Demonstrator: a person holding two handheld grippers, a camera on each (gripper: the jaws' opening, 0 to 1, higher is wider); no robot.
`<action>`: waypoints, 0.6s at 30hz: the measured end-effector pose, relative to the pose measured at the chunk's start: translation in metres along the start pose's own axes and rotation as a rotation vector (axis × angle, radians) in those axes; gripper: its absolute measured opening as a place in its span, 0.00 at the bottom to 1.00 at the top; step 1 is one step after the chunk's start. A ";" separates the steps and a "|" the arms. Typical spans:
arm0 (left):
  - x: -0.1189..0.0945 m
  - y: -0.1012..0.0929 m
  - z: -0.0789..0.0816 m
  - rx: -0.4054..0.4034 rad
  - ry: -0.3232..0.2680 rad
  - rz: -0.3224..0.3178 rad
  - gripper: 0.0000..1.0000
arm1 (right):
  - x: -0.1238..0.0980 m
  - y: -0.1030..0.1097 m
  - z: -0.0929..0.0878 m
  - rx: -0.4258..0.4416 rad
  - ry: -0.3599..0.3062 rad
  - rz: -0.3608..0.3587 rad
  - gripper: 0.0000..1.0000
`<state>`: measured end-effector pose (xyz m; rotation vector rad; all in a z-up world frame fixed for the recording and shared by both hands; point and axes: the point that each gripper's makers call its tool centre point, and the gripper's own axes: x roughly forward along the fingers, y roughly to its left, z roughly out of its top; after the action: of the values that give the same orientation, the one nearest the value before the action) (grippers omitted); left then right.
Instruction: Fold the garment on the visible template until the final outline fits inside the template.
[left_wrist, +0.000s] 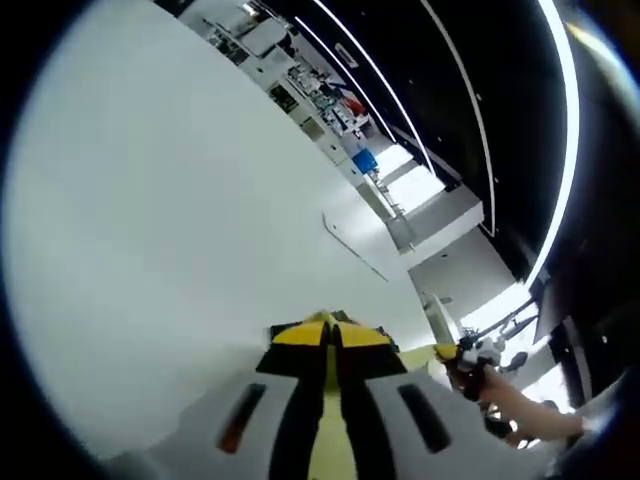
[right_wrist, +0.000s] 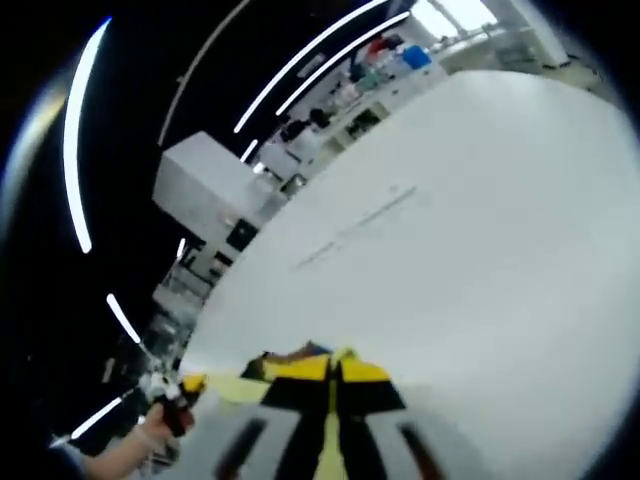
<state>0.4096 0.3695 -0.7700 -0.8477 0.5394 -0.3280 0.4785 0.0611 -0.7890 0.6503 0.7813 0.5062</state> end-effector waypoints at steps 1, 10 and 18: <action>0.000 -0.004 -0.002 0.020 -0.006 -0.005 0.00 | 0.001 -0.003 -0.001 -0.004 0.002 -0.008 0.00; 0.002 0.002 -0.015 0.060 0.017 0.026 0.00 | 0.003 -0.018 -0.016 -0.012 0.027 -0.040 0.00; 0.000 0.000 -0.007 0.146 0.020 -0.026 0.05 | 0.001 -0.016 -0.021 -0.111 0.035 -0.024 0.00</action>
<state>0.4055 0.3652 -0.7737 -0.7111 0.5165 -0.3952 0.4659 0.0581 -0.8119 0.5295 0.7873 0.5368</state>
